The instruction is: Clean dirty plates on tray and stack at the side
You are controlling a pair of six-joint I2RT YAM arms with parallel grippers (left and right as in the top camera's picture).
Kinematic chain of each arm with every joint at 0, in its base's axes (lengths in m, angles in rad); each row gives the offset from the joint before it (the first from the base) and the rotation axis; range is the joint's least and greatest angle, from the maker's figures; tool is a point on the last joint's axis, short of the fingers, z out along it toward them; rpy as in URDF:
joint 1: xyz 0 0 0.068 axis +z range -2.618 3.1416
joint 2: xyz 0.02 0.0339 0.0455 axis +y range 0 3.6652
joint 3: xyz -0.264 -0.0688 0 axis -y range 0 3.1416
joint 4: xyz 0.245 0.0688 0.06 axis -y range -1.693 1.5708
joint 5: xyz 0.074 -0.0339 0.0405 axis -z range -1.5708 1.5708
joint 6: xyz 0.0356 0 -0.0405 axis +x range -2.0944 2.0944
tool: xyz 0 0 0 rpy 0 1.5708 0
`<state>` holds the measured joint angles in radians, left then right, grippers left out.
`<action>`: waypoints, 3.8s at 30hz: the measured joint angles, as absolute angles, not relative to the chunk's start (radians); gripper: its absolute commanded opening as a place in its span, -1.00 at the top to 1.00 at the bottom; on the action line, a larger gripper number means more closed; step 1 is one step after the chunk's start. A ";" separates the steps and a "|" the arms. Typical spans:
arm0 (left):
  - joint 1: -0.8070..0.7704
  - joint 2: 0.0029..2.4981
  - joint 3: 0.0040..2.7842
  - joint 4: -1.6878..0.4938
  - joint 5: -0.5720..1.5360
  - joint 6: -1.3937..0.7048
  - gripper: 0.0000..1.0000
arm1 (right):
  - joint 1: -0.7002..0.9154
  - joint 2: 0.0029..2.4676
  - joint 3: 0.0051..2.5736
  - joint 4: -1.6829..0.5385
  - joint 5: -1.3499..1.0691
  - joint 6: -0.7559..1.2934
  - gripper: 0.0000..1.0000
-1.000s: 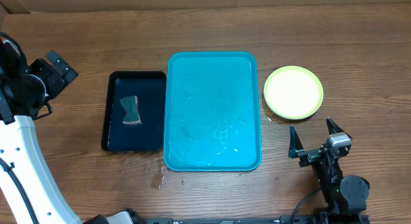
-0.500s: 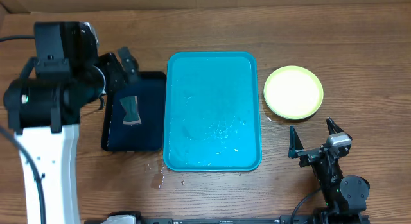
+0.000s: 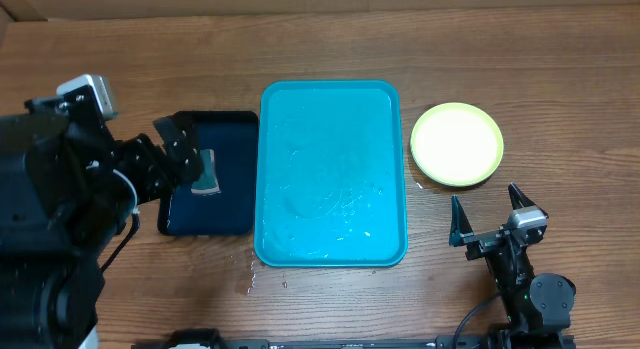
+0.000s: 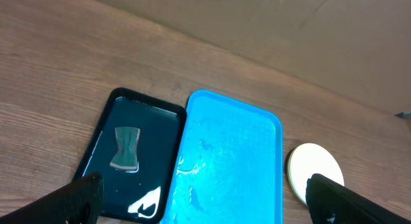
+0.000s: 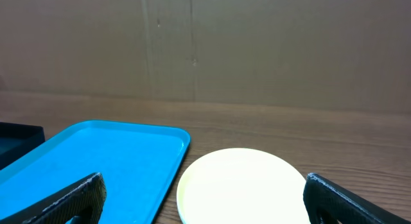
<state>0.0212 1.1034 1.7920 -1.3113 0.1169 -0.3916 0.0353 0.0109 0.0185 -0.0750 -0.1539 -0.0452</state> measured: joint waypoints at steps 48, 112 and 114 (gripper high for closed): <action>0.026 0.016 0.233 0.202 -0.106 -0.545 -1.00 | 0.035 0.010 0.019 -0.073 -0.154 -0.046 -1.00; 0.026 0.013 0.008 -0.069 0.075 0.082 -1.00 | 0.035 0.010 0.019 -0.073 -0.154 -0.046 -1.00; 0.026 0.013 0.008 -0.069 0.075 0.082 -1.00 | 0.035 0.010 0.019 -0.073 -0.154 -0.046 -1.00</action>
